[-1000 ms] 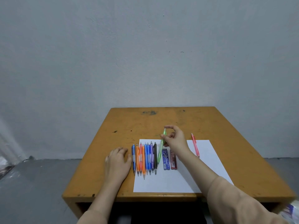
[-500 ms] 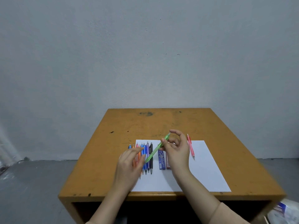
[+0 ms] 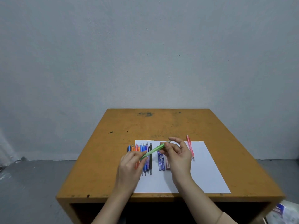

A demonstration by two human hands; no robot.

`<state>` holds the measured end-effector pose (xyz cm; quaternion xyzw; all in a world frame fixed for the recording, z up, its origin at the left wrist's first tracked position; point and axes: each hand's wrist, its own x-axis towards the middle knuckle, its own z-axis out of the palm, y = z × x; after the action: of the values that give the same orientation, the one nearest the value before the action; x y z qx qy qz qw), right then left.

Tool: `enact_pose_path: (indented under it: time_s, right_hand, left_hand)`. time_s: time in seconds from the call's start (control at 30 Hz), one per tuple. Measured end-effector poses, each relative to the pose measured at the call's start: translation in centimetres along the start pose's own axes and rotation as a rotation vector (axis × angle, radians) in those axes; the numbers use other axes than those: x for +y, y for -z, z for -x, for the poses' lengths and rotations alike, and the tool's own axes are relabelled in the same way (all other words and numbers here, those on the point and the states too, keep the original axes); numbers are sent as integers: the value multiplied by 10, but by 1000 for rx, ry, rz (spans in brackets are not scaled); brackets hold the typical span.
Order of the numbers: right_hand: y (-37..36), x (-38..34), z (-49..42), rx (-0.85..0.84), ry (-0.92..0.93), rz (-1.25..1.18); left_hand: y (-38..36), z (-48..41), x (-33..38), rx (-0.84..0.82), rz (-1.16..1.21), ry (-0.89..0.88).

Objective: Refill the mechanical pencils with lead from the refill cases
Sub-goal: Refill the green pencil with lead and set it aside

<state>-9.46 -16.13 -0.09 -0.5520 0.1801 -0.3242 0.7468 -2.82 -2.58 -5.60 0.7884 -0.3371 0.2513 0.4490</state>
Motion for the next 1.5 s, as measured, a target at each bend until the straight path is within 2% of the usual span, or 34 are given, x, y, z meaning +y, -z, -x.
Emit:
enact_pose_path:
  time_s: [0.27, 0.53, 0.63, 0.87, 1.23, 1.4, 1.5]
  right_hand:
    - [4, 0, 0, -3, -116, -41]
    - [5, -4, -5, 43, -160, -69]
    - [7, -9, -11, 59, -179, -124]
    - [13, -9, -17, -78, -234, -69]
    - [11, -6, -19, -25, -225, -45]
    - [16, -2, -31, 59, -192, -69]
    - [26, 4, -44, 120, -70, 123]
  left_hand:
    - [1, 1, -4, 45, -40, 29]
    - [0, 3, -4, 60, -89, -27]
    - [1, 3, -6, 59, -84, 3]
    - [2, 3, -7, 47, -74, 29]
    - [1, 3, -6, 63, -77, 26]
    - [1, 4, -8, 69, -62, 52]
    - [1, 3, -8, 73, -58, 81]
